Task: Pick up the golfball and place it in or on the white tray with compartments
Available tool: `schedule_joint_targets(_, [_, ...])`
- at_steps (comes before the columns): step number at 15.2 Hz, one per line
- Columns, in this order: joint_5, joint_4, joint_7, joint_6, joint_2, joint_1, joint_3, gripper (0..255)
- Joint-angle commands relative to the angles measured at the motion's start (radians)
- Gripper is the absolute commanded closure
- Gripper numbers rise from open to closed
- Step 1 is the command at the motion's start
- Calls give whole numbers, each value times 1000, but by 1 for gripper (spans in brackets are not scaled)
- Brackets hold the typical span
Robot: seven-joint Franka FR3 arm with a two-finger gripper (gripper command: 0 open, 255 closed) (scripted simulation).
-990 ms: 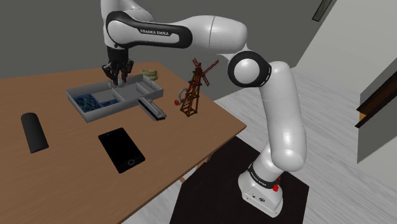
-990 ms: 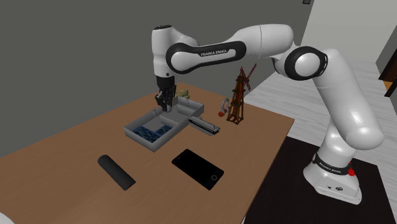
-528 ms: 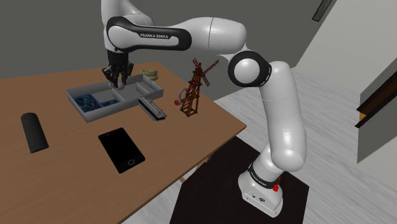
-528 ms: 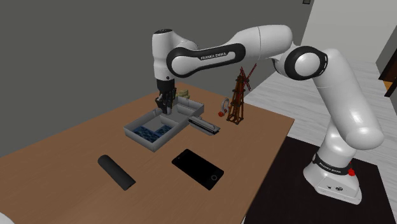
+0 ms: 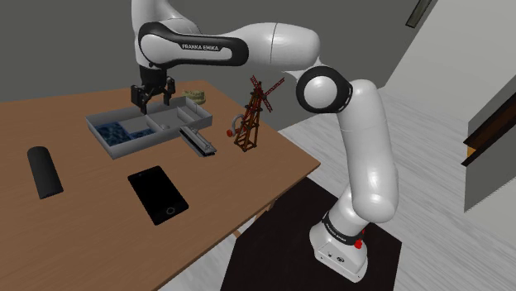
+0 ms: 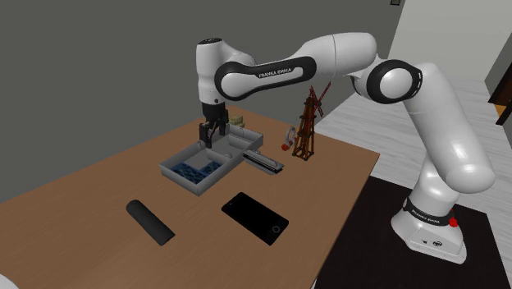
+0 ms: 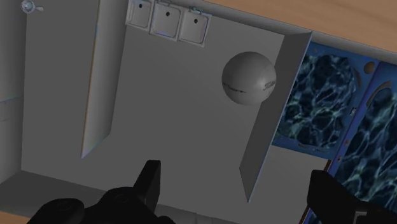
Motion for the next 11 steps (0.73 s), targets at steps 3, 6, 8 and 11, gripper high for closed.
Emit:
schedule_joint_targets(3, [3, 99, -9, -99, -2, 15, 2, 0])
schedule_joint_targets(6, [3, 132, -12, -128, 1, 21, 2, 0])
schedule_joint_targets(8, [3, 132, -12, -128, 1, 21, 2, 0])
schedule_joint_targets(11, [3, 133, -12, -128, 1, 21, 2, 0])
